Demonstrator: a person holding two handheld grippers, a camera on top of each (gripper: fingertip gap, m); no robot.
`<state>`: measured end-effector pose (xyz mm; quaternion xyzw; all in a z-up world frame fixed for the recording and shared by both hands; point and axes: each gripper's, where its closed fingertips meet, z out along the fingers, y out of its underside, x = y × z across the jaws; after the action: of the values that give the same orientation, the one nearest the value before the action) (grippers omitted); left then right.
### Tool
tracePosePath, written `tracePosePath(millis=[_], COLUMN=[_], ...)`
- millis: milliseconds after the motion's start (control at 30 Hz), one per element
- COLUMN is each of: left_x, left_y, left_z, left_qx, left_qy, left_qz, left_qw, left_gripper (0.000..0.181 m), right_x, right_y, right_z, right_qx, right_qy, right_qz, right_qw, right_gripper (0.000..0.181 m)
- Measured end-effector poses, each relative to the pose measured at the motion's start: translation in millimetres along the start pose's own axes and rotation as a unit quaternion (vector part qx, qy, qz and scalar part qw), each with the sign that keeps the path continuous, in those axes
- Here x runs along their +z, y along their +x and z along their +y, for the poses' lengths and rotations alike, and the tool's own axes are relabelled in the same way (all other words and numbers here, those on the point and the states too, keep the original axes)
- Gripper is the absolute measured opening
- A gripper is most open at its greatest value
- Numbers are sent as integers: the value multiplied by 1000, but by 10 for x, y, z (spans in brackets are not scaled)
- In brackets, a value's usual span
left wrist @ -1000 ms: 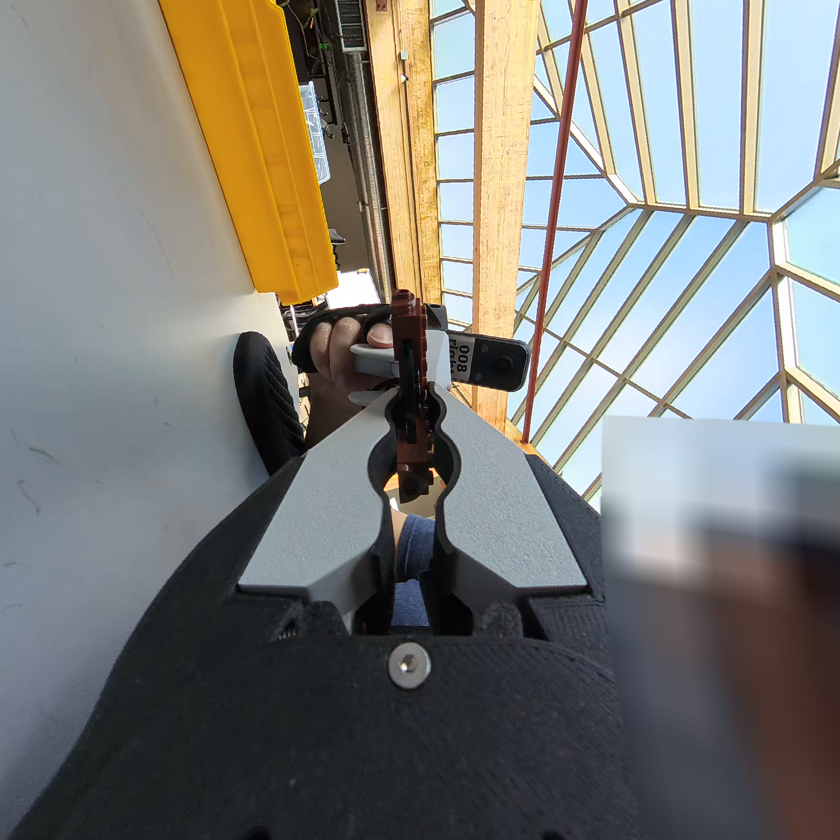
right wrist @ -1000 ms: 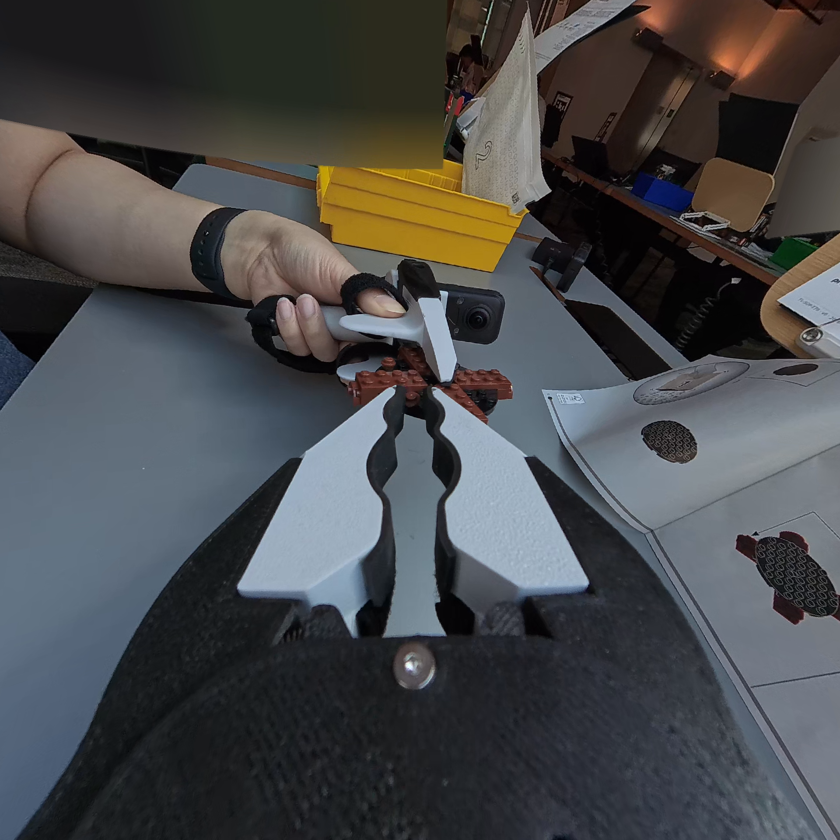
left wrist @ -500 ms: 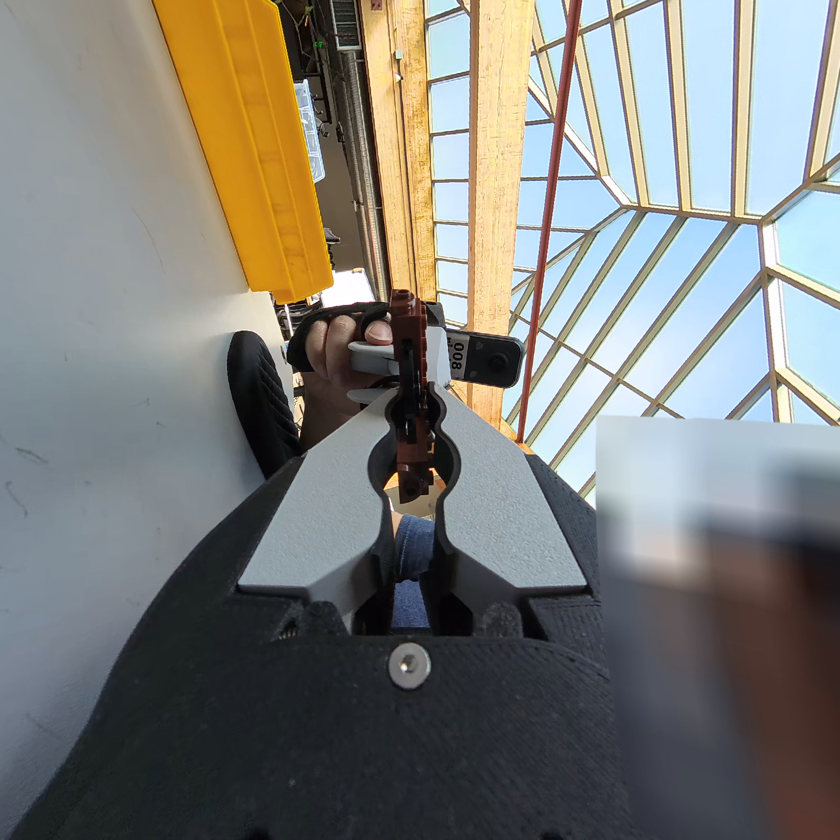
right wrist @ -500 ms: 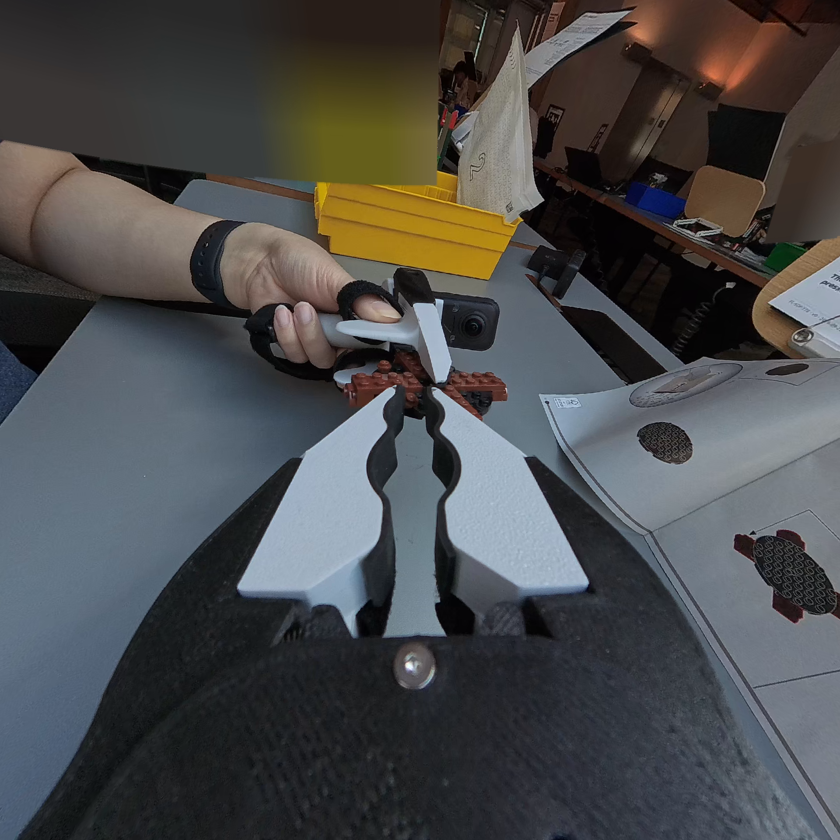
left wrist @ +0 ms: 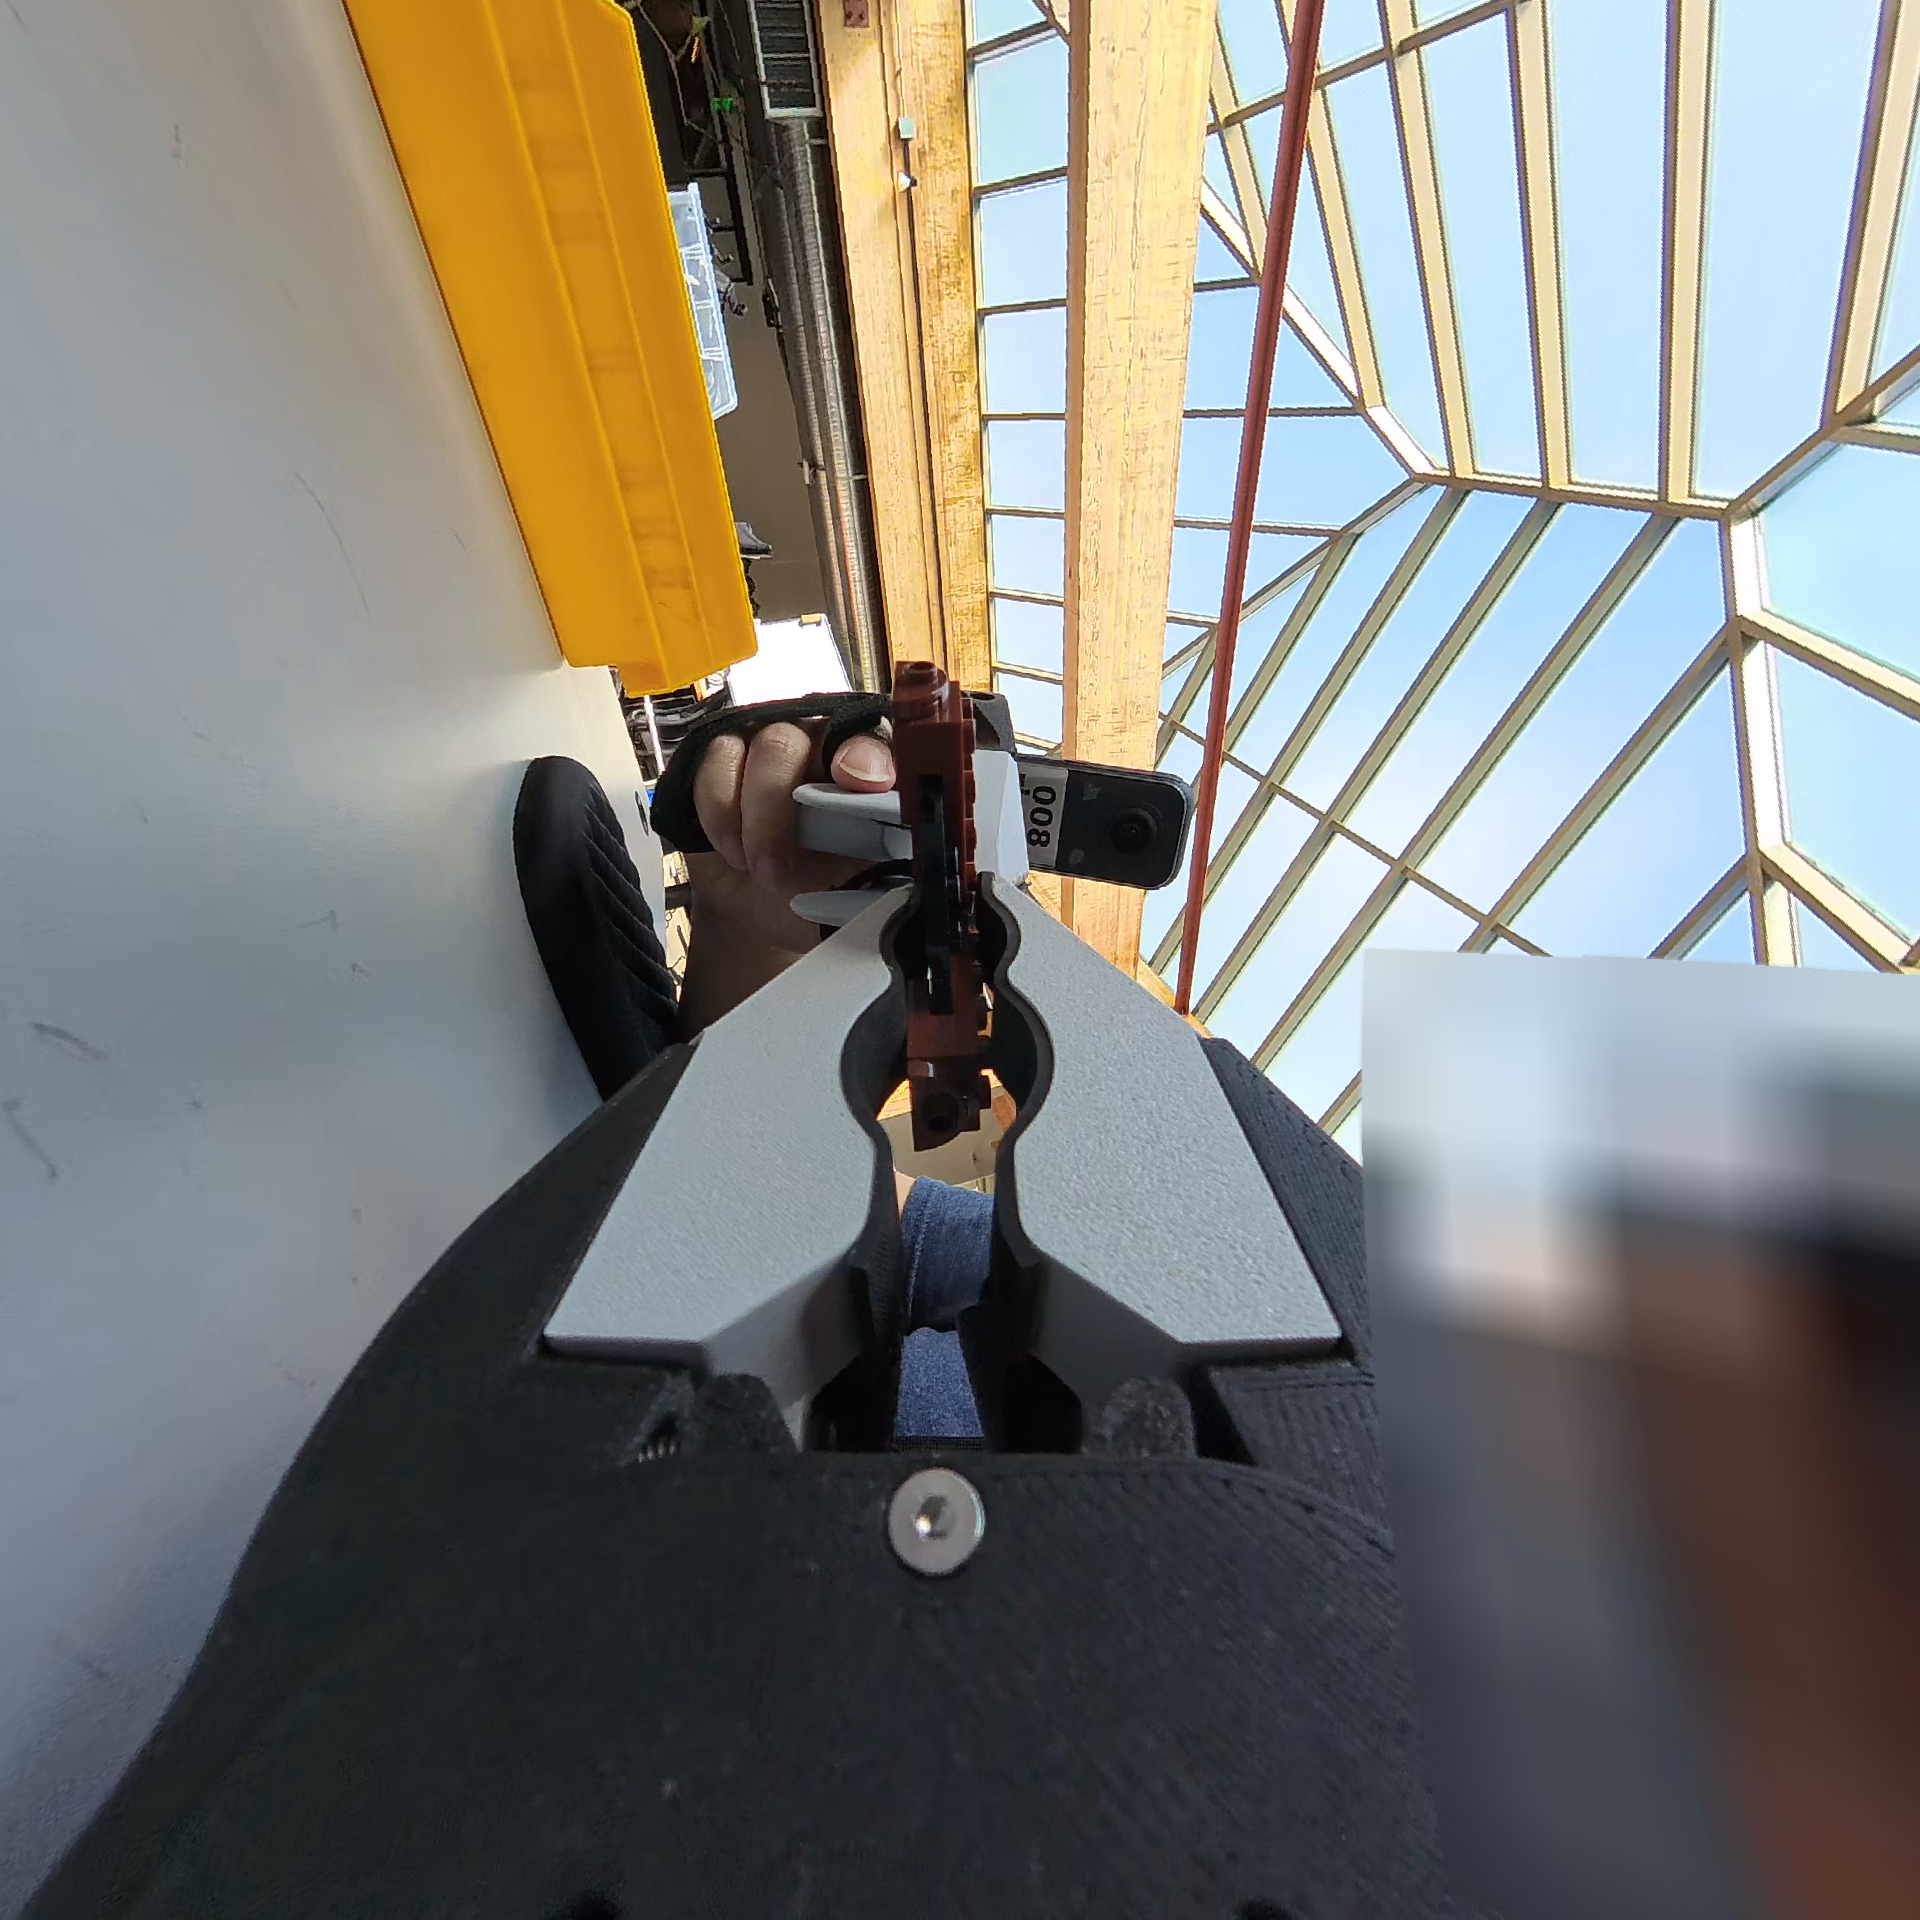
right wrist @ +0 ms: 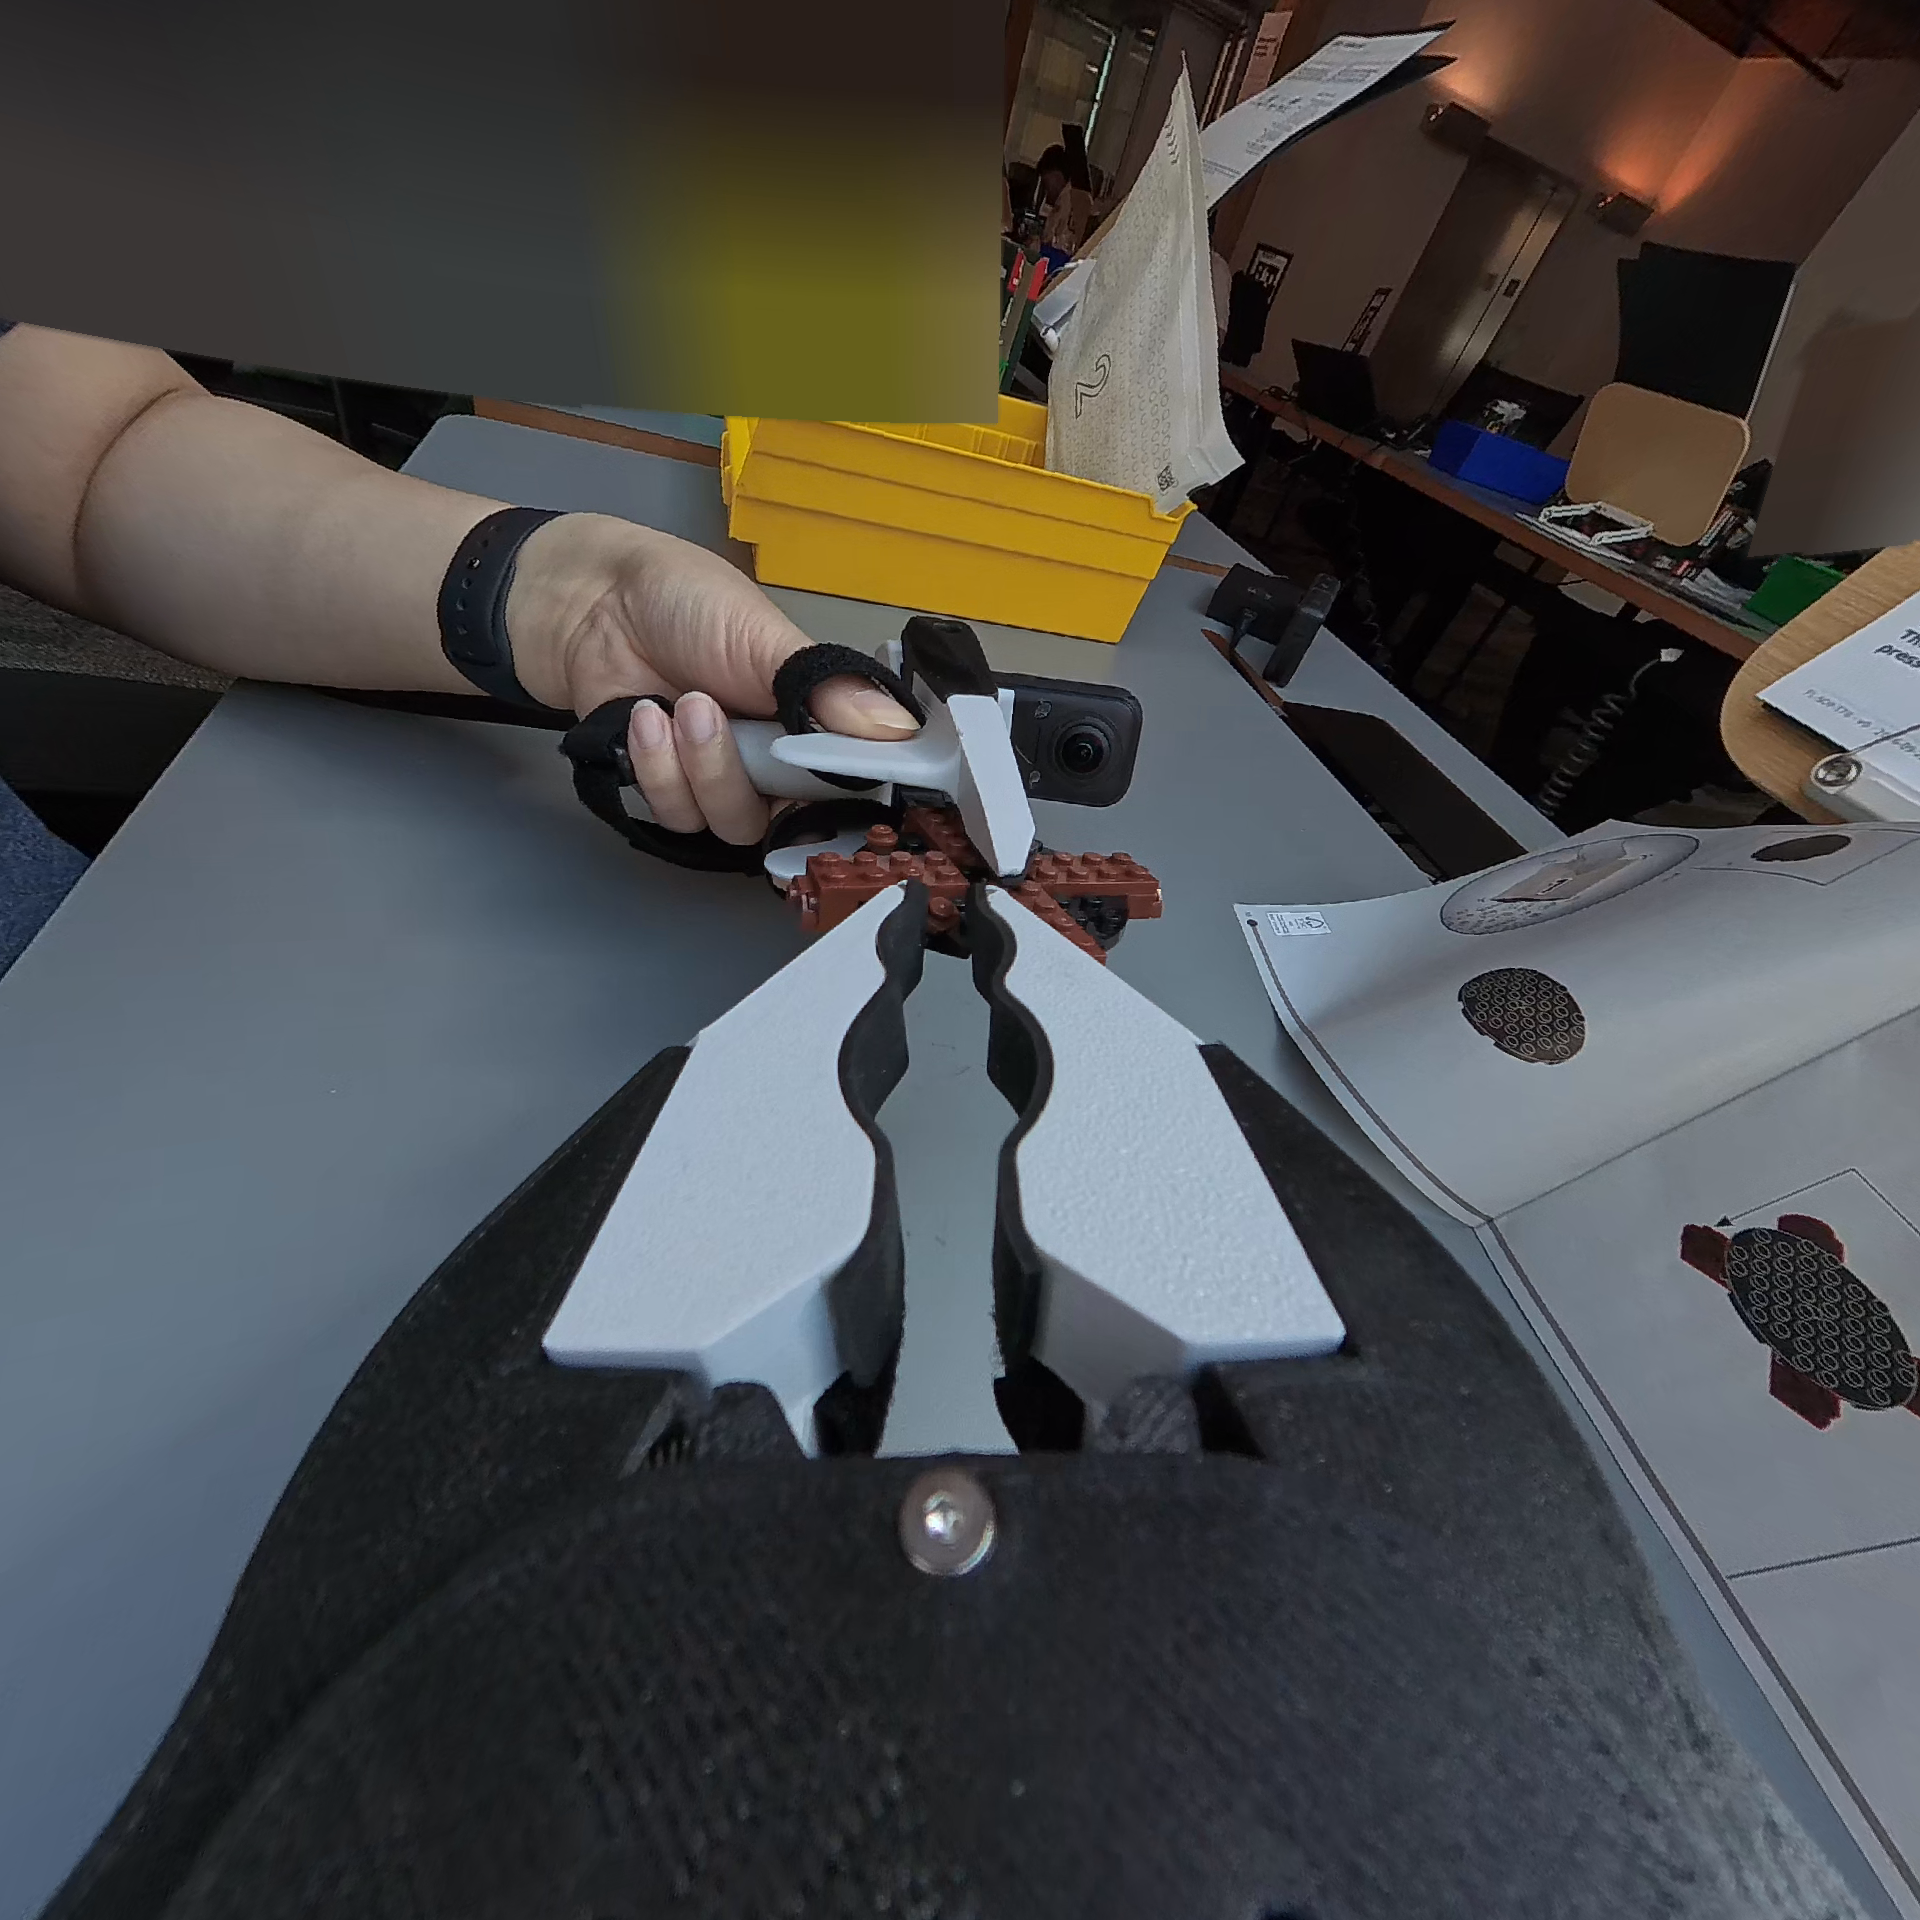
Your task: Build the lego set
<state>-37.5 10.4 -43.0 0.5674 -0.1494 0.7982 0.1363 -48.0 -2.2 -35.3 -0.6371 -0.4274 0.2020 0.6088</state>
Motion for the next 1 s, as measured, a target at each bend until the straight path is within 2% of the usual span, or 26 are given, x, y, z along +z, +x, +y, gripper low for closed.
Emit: tracePosePath(millis=[500, 700, 767, 867, 933, 1000], left_x=[5, -11, -16, -33, -50, -62], left_y=[9, 11, 12, 16, 22, 23], left_z=[5, -18, -28, -58, -84, -107], left_qx=[-11, -9, -6, 4, 14, 22], left_qy=[1, 7, 10, 17, 23, 28], left_qz=[10, 9, 8, 1, -4, -9], left_qw=[1000, 1000, 1000, 1000, 1000, 999], left_gripper=[5, 6, 6, 6, 6, 6], right_x=[-12, -82, -117, -181, -216, -230], right_y=[10, 59, 165, 311, 327, 275], right_z=[-27, -175, -217, -223, -147, -82], right_qx=[1, 28, 77, 233, 357, 473], right_qy=[7, 52, 65, 78, 76, 75], right_qz=[3, 7, 25, 38, 32, 0], right_qw=[1000, 998, 995, 969, 930, 878], right_gripper=[7, 7, 8, 15, 21, 30])
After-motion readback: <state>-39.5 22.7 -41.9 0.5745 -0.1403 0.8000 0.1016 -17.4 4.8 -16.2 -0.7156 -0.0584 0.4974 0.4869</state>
